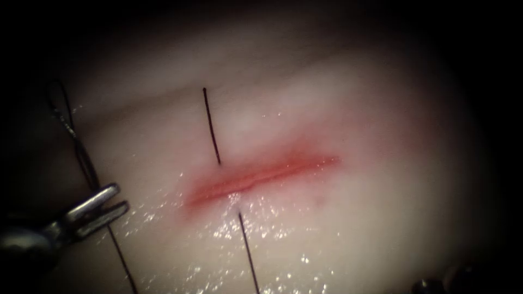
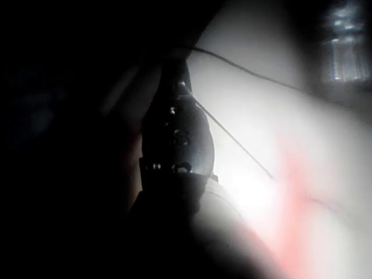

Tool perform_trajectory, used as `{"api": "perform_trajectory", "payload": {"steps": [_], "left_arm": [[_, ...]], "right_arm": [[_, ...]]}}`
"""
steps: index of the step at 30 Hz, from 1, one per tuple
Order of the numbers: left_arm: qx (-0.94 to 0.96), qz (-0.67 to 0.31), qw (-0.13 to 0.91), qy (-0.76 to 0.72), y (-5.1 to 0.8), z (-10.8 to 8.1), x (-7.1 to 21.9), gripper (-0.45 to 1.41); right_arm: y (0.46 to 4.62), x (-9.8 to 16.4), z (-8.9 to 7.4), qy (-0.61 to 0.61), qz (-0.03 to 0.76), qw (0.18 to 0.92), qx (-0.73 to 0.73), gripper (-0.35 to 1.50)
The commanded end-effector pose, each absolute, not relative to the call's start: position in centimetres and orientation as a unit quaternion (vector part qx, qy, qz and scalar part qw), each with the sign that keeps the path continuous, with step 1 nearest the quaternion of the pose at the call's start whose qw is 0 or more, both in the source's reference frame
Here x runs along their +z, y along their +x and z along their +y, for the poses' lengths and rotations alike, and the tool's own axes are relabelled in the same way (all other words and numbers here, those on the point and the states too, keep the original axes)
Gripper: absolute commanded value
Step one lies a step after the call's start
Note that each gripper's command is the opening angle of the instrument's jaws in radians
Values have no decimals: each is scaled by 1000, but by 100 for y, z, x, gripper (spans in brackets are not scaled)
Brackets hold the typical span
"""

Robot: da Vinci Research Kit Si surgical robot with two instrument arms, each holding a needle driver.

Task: Wound Closure
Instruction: With the right end-effector, pull the suture through the wound.

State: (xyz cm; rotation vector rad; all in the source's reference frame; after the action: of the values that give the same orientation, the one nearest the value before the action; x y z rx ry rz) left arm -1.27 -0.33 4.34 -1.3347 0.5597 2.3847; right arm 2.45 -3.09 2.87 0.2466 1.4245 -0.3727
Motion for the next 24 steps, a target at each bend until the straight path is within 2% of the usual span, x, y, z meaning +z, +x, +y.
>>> {"api": "perform_trajectory", "payload": {"steps": [1,11,12,13,14,16,18,24], "left_arm": [[842,197,175,-471,-133,-36,440,-45],[841,197,175,-472,-134,-36,440,-45],[841,197,175,-472,-134,-36,440,-45],[841,197,175,-472,-134,-36,440,-45],[841,197,175,-472,-134,-36,440,-45],[841,197,175,-472,-134,-36,440,-45],[841,197,175,-472,-134,-36,440,-45],[841,197,175,-472,-134,-36,440,-45]], "right_arm": [[255,278,-319,115,652,730,-171,-35],[256,266,-327,120,653,727,-176,-35],[255,266,-326,117,651,729,-174,-23],[255,267,-326,118,648,735,-161,42],[254,267,-326,116,644,741,-149,86],[249,268,-320,93,630,760,-130,123],[240,269,-308,78,618,775,-112,135],[190,275,-239,27,545,834,-89,137]]}}
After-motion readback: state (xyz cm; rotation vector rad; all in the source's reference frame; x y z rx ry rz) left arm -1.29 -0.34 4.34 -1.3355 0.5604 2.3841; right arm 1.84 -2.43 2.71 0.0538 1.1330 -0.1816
